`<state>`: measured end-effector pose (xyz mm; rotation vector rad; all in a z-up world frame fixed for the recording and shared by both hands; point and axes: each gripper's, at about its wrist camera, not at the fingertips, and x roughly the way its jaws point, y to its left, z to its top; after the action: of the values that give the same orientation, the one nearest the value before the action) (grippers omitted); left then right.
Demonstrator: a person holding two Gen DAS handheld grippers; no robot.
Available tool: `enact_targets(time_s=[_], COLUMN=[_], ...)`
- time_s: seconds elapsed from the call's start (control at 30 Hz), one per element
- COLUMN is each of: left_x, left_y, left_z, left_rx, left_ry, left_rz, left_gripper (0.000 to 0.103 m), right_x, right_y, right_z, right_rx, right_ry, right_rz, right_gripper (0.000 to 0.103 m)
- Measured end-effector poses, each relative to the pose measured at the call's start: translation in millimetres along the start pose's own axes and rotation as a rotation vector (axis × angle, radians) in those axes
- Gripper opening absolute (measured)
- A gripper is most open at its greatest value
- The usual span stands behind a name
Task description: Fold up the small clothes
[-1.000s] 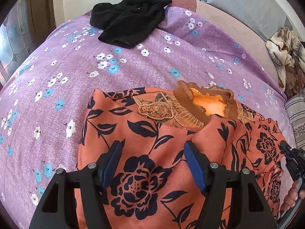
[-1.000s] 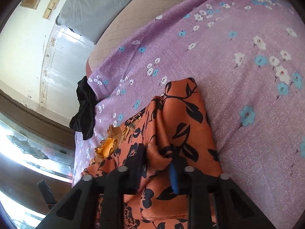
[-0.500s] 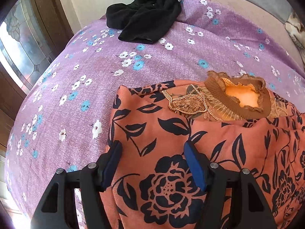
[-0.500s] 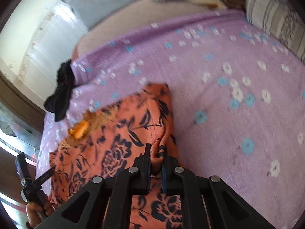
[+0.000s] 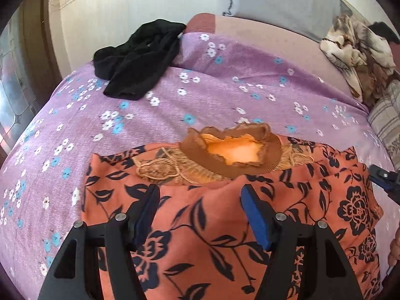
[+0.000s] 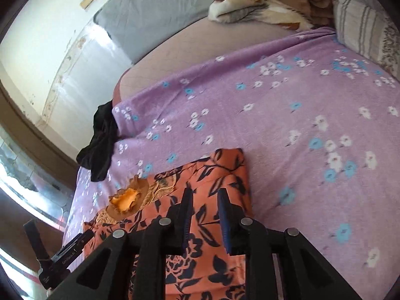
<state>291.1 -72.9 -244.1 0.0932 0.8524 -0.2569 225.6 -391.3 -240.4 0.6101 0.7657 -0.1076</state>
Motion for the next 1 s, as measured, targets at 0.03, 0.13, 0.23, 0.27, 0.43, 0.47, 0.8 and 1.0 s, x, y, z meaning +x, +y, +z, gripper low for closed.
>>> enact_targets(time_s=[0.03,0.13,0.23,0.27,0.43,0.47,0.8,1.0], left_x=[5.5,32.8,35.7,33.7,7.7,4.0,23.0,11.7], left_y=[-6.8,-16.2,-10.6,-8.2,-5.9,-6.8,-8.5,-14.5], left_z=[-2.3,-12.6,-14.2,-12.0,-5.1,-4.9,-19.9,-18.4], left_rx=[0.021,0.072,0.044,0.027,-0.012,-0.014,-0.017,-0.007], left_ry=[0.02,0.131,0.127,0.137,0.046,0.036,0.147,0.102], left_rz=[0.013,0.096,0.109,0.094,0.047,0.037,0.049,0.045], left_gripper=[0.068,0.072,0.082,0.082,0.082,0.082,0.087,0.087], right_x=[12.4,43.8,35.5,30.5,11.1,11.8,28.1,19.9], right_y=[3.7,-2.0,-5.3,-7.0,7.9,13.7,34.8,54.9], right_z=[-5.6,-21.6,-21.3,-20.0,-19.6,-22.6,-40.4,-45.3], right_rx=[-0.023,-0.056,-0.028,-0.005,-0.03,-0.052,-0.145,-0.228], right_ry=[0.032,0.122,0.124,0.128,0.092,0.102,0.173,0.161], right_rz=[-0.024,-0.109,-0.095,-0.078,0.046,0.063,0.016,0.064], right_gripper=[0.023,0.022,0.022,0.022,0.024,0.024,0.025,0.024])
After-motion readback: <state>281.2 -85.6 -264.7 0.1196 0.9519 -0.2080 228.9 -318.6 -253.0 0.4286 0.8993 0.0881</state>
